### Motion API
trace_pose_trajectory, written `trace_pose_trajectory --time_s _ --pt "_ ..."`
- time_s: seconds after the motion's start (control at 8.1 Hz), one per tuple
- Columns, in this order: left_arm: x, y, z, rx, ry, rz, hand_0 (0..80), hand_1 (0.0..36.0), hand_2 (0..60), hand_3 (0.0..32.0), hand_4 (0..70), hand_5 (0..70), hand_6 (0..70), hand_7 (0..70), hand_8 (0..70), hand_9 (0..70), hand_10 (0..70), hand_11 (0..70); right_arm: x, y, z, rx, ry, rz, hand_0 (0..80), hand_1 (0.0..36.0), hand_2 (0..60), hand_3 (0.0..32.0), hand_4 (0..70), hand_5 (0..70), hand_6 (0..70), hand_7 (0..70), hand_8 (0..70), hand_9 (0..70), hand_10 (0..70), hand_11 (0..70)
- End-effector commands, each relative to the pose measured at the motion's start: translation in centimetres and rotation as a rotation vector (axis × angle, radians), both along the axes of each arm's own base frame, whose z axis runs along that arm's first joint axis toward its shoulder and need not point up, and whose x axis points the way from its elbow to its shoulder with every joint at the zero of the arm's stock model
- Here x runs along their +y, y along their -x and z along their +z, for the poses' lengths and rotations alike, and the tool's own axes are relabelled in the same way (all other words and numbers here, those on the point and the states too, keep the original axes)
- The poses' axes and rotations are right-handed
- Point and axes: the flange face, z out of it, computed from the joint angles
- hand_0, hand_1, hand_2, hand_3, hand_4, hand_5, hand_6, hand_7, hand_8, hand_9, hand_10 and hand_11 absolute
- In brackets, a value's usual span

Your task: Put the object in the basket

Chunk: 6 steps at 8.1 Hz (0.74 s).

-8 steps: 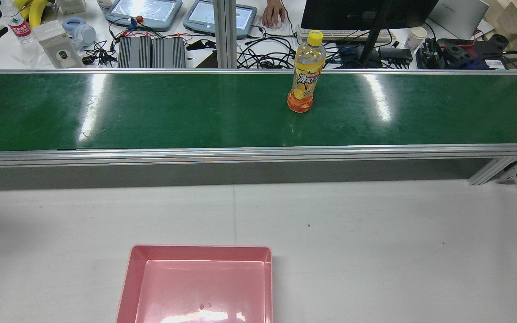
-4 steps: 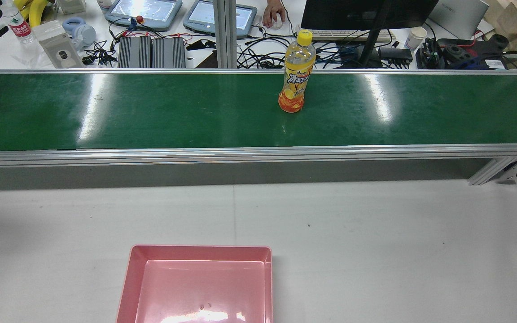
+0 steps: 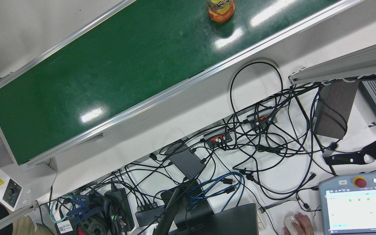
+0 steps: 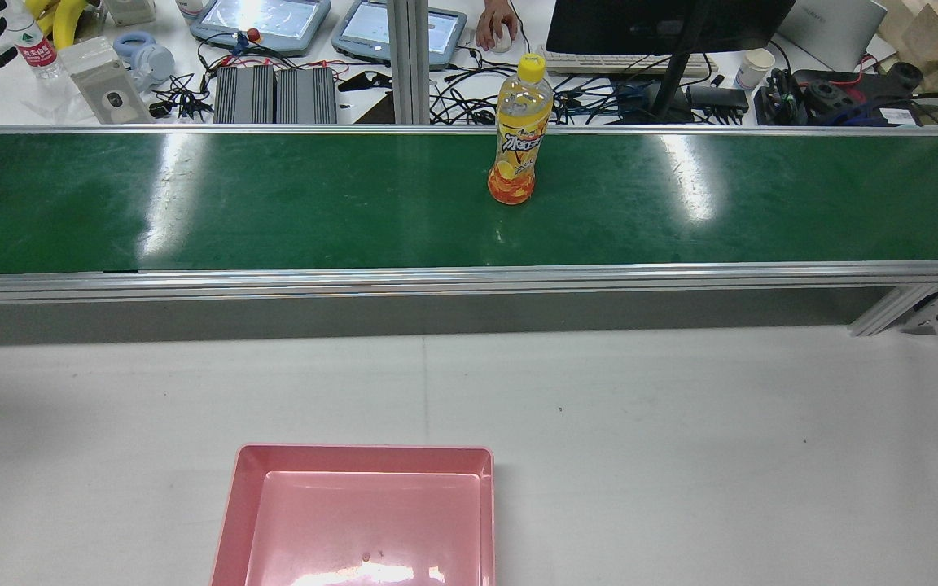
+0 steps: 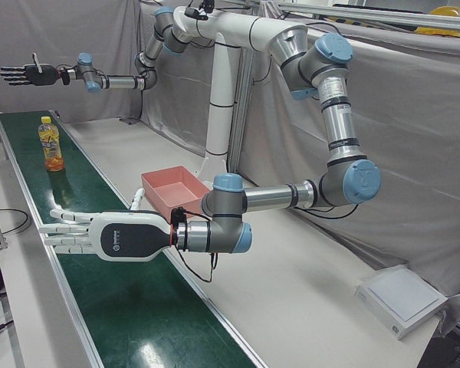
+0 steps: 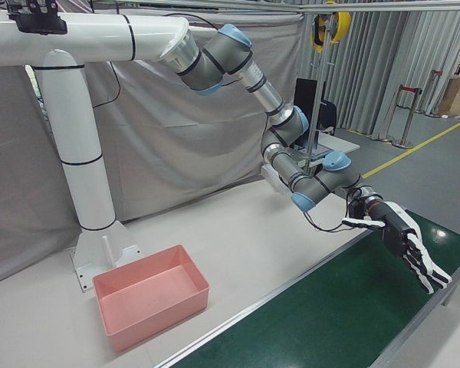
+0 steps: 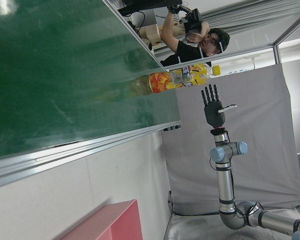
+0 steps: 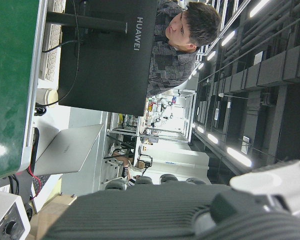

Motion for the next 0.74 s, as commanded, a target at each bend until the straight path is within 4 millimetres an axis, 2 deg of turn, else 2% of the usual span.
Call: trace_pose_trajectory --time_s 0.0,0.12,0.37,0.62 --pt "-0.04 -0.01 -0.15 0.0 -0.001 0.0 54.4 2.1 0.0 1.2 7.5 13.6 0.0 0.0 1.4 1.0 4.0 7.0 0.0 -0.07 -0.12 0.0 -0.003 0.001 0.0 0.0 0.0 0.0 0.0 0.0 0.0 0.0 0.0 0.0 0.0 0.0" --pt "-0.02 -0.11 -0.21 0.0 -0.001 0.002 54.8 2.9 0.0 0.8 7.6 13.5 0.0 0.0 1.4 0.9 4.2 7.4 0.02 -0.07 -0.11 0.0 -0.001 0.001 0.0 0.0 0.0 0.0 0.0 0.0 0.0 0.0 0.0 0.0 0.0 0.0" --pt "-0.05 -0.1 -0.15 -0.001 0.005 0.0 56.8 4.4 0.0 2.2 7.1 6.7 0.0 0.0 1.1 0.8 4.1 7.5 -0.01 0.0 -0.05 0.0 -0.001 0.0 0.0 0.0 0.0 0.0 0.0 0.0 0.0 0.0 0.0 0.0 0.0 0.0" --pt "-0.01 -0.08 -0.07 0.0 0.005 -0.001 56.3 3.5 0.0 3.8 6.3 5.6 0.0 0.0 0.5 0.1 4.5 8.1 -0.01 0.0 -0.05 0.0 -0.001 0.0 0.0 0.0 0.0 0.0 0.0 0.0 0.0 0.0 0.0 0.0 0.0 0.0"
